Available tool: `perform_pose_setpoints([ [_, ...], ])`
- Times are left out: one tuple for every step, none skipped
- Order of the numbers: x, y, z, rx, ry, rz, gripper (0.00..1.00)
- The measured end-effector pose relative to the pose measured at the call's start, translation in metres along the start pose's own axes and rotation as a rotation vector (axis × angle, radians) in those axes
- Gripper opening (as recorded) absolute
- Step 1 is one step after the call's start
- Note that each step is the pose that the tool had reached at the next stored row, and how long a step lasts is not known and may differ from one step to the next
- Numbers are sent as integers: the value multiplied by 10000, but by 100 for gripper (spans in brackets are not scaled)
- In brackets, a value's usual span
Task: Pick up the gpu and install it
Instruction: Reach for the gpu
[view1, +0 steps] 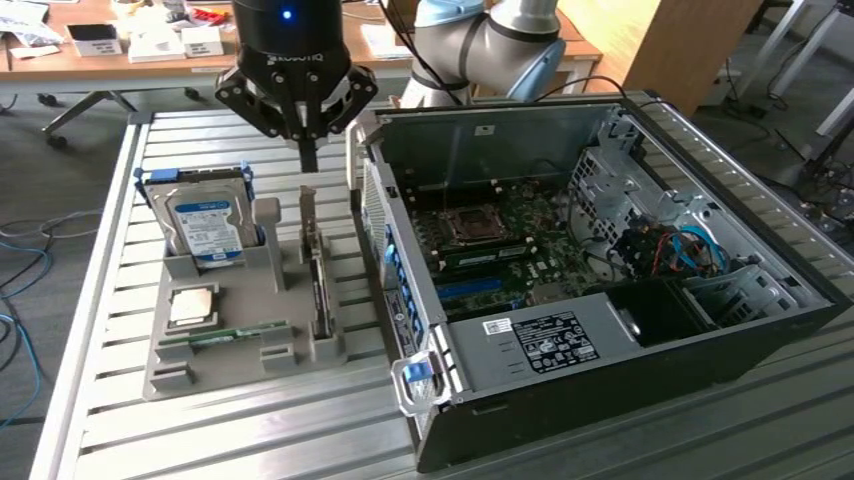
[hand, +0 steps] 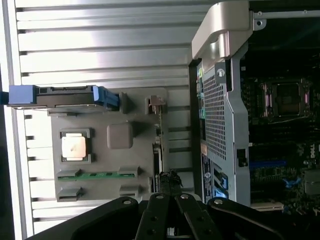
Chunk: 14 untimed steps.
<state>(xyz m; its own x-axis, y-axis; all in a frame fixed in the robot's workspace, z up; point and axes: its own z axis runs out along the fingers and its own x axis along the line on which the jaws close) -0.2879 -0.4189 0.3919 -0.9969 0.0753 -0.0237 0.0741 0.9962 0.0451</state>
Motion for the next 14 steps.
perform_pose_setpoints([
  [-2,-24,-1,0,1,-1,11],
  [-3,-48,-2,1,0,0,11],
  [-4,-71,-2,0,0,0,11],
  [-5,-94,-3,1,0,0,11],
  [-6,-115,-4,0,0,0,11],
  [-6,-136,-4,0,0,1,11],
  [-5,-154,-4,0,0,0,11],
  [-3,-172,-4,0,0,0,11],
  [-2,-188,-4,1,0,0,11],
  [0,-202,-3,1,0,0,11],
  [4,-213,-2,0,-1,-1,11],
  [10,-219,-2,0,0,1,11],
  [16,-224,-1,1,-1,1,11],
  [22,-227,0,1,-1,1,11],
])
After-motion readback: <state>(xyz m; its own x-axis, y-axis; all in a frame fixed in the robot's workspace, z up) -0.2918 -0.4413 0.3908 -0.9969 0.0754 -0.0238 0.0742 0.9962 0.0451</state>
